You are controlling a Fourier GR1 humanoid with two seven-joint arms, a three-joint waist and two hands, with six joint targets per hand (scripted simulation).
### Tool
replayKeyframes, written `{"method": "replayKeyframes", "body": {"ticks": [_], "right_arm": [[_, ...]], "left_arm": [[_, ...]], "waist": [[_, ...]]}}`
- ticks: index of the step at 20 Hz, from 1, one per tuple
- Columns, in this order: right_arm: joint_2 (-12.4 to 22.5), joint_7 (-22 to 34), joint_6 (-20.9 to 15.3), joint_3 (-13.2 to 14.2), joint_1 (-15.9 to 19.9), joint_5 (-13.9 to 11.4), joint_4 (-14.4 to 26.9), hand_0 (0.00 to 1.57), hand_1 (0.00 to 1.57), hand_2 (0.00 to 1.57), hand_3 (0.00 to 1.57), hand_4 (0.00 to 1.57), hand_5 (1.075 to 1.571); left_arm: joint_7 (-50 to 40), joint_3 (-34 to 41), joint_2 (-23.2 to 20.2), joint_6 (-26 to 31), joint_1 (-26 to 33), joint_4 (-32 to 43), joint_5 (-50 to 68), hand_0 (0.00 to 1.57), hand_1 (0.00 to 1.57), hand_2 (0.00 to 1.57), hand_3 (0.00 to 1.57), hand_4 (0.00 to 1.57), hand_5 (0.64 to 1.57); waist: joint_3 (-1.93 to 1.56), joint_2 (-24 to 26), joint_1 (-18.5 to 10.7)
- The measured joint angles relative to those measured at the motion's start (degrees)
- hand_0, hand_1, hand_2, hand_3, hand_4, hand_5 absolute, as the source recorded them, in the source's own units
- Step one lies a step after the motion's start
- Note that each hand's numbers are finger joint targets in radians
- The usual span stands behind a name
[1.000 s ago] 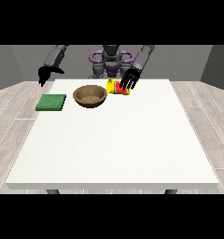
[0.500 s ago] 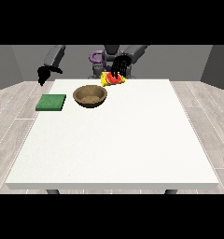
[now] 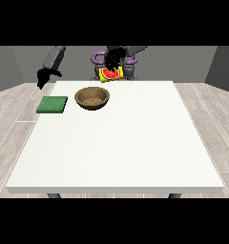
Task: Pick the cup and pour the ball into the bowl, then pick the bowl and place it on the pad
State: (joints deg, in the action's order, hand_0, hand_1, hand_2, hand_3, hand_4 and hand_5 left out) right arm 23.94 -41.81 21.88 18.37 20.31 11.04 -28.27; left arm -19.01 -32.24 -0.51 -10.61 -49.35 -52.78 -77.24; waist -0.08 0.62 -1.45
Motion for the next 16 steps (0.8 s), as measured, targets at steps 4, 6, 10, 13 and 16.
{"method": "replayKeyframes", "body": {"ticks": [4,6,10,13,16], "right_arm": [[0.8,-1.2,-0.6,0.6,-0.1,0.2,1.1,0.0,0.0,0.14,0.27,0.42,1.53],[1.1,-1.5,-0.2,0.3,0.2,0.1,0.8,0.0,0.0,0.14,0.25,0.41,1.529],[0.9,-0.8,0.1,0.1,0.5,0.4,0.6,0.0,0.0,0.12,0.24,0.42,1.528],[0.8,-0.3,0.3,-0.3,0.6,0.4,0.0,0.0,0.0,0.1,0.31,0.42,1.524],[0.3,-0.1,0.1,-0.9,0.2,0.2,-0.5,0.0,0.0,0.3,0.41,0.43,1.529]], "left_arm": [[0.1,-1.6,0.3,4.0,-0.4,-4.1,-2.5,0.0,0.0,1.57,1.57,0.57,1.527],[-0.1,-1.5,0.4,6.1,-1.8,-4.4,-3.7,0.0,0.0,1.57,1.57,0.66,1.545],[1.4,-4.5,0.0,9.4,-1.9,-4.2,-6.9,0.75,0.75,1.57,1.57,1.09,1.553],[2.8,-6.0,-0.7,11.3,-2.1,-3.4,-9.6,1.4,1.4,1.57,1.57,1.15,1.535],[4.3,-5.3,-0.4,14.1,-2.8,-4.0,-10.9,1.45,1.45,1.57,1.57,1.09,1.547]], "waist": [[0.01,-1.0,-1.5],[0.0,-2.0,-0.6],[0.01,-2.2,0.1],[0.01,-1.9,0.9],[0.05,-1.1,1.5]]}}
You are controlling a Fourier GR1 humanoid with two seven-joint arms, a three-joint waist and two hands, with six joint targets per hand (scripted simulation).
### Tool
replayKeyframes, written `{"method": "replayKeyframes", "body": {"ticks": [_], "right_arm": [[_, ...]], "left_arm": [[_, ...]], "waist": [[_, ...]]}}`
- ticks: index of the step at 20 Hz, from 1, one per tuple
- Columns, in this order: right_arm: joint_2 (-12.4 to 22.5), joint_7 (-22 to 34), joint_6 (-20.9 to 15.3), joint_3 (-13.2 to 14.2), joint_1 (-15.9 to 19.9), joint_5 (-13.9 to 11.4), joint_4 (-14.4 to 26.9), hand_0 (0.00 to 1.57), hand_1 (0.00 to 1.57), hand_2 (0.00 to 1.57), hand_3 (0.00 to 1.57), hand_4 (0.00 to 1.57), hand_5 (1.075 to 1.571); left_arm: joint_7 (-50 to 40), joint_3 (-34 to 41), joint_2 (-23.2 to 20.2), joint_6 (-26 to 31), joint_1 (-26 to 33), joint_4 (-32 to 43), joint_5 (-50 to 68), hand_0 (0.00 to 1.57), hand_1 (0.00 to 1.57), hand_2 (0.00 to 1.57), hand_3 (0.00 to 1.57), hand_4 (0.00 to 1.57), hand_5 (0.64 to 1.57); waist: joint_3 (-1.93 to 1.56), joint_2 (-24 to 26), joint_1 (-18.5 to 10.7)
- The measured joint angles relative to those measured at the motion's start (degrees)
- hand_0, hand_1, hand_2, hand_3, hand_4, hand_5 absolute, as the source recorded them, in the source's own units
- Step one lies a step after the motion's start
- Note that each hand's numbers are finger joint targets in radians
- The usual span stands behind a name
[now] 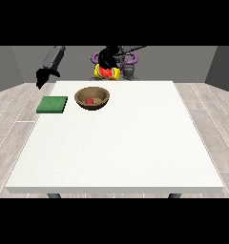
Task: Pick the cup and pour the ball into the bowl, then pick the bowl and place it on the pad
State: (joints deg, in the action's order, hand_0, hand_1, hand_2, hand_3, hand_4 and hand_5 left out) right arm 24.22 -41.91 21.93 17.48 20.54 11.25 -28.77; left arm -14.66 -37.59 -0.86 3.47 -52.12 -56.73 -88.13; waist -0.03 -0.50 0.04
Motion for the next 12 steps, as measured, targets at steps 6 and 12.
{"method": "replayKeyframes", "body": {"ticks": [6,12], "right_arm": [[0.3,1.4,0.9,0.3,-0.7,0.8,1.3,0.0,0.0,0.3,0.25,0.73,1.554],[1.9,2.1,1.7,2.3,-3.3,3.0,1.8,0.0,0.0,0.35,0.28,0.7,1.562]], "left_arm": [[3.3,4.9,-1.6,-0.4,0.2,-4.4,1.0,0.0,0.0,1.57,1.57,0.96,1.568],[7.6,15.2,-6.5,-8.7,7.7,-10.1,10.9,1.55,1.55,1.57,1.46,1.01,1.523]], "waist": [[0.0,-0.6,-2.9],[0.12,-1.6,-8.2]]}}
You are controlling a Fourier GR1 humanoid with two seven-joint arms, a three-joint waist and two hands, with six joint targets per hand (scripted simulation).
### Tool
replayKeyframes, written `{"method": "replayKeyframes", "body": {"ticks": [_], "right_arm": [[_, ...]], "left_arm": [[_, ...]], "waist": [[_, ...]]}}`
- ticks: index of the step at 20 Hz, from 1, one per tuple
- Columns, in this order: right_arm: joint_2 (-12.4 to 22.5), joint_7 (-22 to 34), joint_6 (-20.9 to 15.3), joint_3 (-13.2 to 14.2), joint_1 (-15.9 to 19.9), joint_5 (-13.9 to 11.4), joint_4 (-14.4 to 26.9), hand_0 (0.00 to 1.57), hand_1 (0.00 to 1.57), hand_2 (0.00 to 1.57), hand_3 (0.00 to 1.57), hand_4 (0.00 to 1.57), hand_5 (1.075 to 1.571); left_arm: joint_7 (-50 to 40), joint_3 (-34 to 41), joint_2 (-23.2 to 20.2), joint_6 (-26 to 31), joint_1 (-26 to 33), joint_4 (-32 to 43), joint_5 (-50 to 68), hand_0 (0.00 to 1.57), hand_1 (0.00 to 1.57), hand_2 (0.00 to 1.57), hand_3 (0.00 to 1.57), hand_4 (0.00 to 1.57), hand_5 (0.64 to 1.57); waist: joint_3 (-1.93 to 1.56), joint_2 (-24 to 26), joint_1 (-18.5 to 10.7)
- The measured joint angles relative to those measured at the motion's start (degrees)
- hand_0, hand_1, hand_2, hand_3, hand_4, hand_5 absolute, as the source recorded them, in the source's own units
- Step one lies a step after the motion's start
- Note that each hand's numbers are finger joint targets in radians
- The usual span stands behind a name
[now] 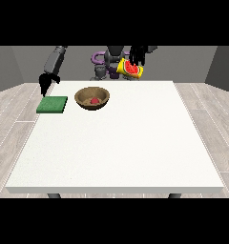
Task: Pick the cup and pour the ball into the bowl, then pick the bowl and place it on the pad
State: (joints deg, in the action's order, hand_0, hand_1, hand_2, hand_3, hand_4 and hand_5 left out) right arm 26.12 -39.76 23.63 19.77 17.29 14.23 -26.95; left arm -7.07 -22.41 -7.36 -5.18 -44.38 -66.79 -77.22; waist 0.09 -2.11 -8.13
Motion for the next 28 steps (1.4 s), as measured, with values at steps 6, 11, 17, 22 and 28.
{"method": "replayKeyframes", "body": {"ticks": [6,11,17,22,28], "right_arm": [[0.3,-0.8,-2.0,1.9,1.3,1.9,-1.8,0.0,0.0,0.41,0.28,0.7,1.55],[1.8,-1.3,-2.1,4.6,2.7,4.5,-3.2,0.0,0.0,0.42,0.24,0.68,1.55],[1.7,-2.4,-2.5,6.2,2.7,6.8,-7.1,0.0,0.0,0.29,0.0,0.0,1.548],[0.9,-1.4,-3.2,5.7,3.3,7.2,-10.8,0.0,0.0,0.0,0.0,0.0,1.571],[-1.2,2.4,-7.2,4.4,6.1,6.4,-11.0,0.0,0.0,0.0,0.0,0.0,1.566]], "left_arm": [[10.3,8.1,1.4,-8.2,12.5,-1.6,16.5,1.28,1.28,1.11,0.78,1.42,1.571],[24.9,14.6,1.6,-12.9,19.4,-2.5,31.6,1.18,1.18,1.07,0.72,1.41,1.564],[37.3,21.7,2.4,-5.8,20.1,0.3,49.5,0.0,0.0,0.0,0.0,0.0,0.654],[42.2,25.4,1.7,1.5,19.2,4.9,57.5,0.0,0.0,0.0,0.0,0.0,0.648],[42.4,27.7,1.2,3.9,17.1,7.9,60.6,0.0,0.0,0.0,0.0,0.0,0.684]], "waist": [[0.37,-7.2,-5.8],[0.4,-14.3,-10.0],[1.24,-20.2,-10.9],[1.38,-22.1,-9.1],[1.42,-20.3,-6.9]]}}
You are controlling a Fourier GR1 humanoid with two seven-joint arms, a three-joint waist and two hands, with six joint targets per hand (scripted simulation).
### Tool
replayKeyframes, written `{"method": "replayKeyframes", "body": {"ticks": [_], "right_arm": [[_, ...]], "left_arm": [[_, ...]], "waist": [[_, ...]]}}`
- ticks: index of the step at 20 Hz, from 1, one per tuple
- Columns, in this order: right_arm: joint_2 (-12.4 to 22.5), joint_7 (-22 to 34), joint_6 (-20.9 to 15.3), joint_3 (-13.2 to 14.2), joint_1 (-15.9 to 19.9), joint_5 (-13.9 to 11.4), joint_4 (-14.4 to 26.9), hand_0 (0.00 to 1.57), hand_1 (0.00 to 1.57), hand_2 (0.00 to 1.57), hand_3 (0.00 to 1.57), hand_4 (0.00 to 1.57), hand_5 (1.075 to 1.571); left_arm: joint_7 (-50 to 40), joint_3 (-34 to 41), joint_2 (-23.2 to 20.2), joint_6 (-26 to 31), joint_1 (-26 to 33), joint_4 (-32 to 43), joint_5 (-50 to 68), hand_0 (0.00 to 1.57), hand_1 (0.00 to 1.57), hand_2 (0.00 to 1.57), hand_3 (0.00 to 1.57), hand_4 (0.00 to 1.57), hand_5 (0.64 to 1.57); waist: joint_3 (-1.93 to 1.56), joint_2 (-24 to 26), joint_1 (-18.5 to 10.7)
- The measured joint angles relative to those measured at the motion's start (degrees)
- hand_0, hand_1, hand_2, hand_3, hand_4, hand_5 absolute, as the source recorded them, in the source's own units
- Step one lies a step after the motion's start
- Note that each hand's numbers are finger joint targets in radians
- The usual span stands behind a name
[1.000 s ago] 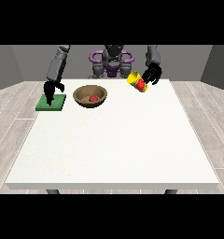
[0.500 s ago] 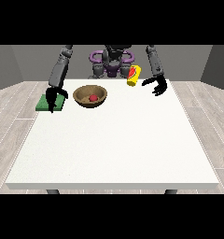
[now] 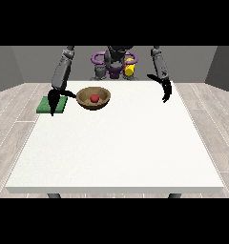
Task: Pick the cup and pour the ball into the bowl, then pick the bowl and place it on the pad
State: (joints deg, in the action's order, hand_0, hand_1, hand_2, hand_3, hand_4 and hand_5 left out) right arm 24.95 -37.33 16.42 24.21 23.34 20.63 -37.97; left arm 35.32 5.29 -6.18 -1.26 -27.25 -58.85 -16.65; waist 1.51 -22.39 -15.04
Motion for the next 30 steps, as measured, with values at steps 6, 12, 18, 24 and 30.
{"method": "replayKeyframes", "body": {"ticks": [6,12,18,24,30], "right_arm": [[-5.1,6.7,-0.4,-3.0,0.8,0.5,-1.3,0.0,0.0,0.0,0.0,0.0,1.569],[-10.9,14.6,-4.4,-8.0,0.4,-0.9,-4.0,0.0,0.0,0.0,0.0,0.0,1.57],[-13.8,10.3,-5.4,-7.8,1.8,-1.2,2.2,0.0,0.0,0.0,0.0,0.0,1.57],[-14.9,7.7,-7.2,-6.6,4.4,-0.4,6.5,0.0,0.0,0.0,0.0,0.0,1.569],[-13.6,4.3,-11.1,-6.9,3.7,-2.2,7.1,1.57,1.57,1.57,1.57,1.01,1.532]], "left_arm": [[-0.5,2.7,-1.0,0.6,1.9,5.0,1.9,0.0,0.0,0.0,0.0,0.0,0.665],[0.4,4.9,-1.9,0.3,5.9,10.1,3.3,0.0,0.0,0.0,0.0,0.0,0.697],[-2.0,3.2,-1.3,0.7,6.0,5.8,3.4,0.0,0.0,0.0,0.0,0.0,0.698],[-2.5,2.1,-2.1,2.7,7.5,1.6,4.0,0.0,0.0,0.0,0.0,0.0,0.694],[-3.1,1.4,-3.1,4.5,5.9,-2.0,4.4,0.0,0.0,0.0,0.0,0.0,0.701]], "waist": [[-0.85,7.6,4.3],[-1.32,15.5,9.3],[-1.52,13.9,7.6],[-1.18,12.8,5.8],[0.55,10.7,3.5]]}}
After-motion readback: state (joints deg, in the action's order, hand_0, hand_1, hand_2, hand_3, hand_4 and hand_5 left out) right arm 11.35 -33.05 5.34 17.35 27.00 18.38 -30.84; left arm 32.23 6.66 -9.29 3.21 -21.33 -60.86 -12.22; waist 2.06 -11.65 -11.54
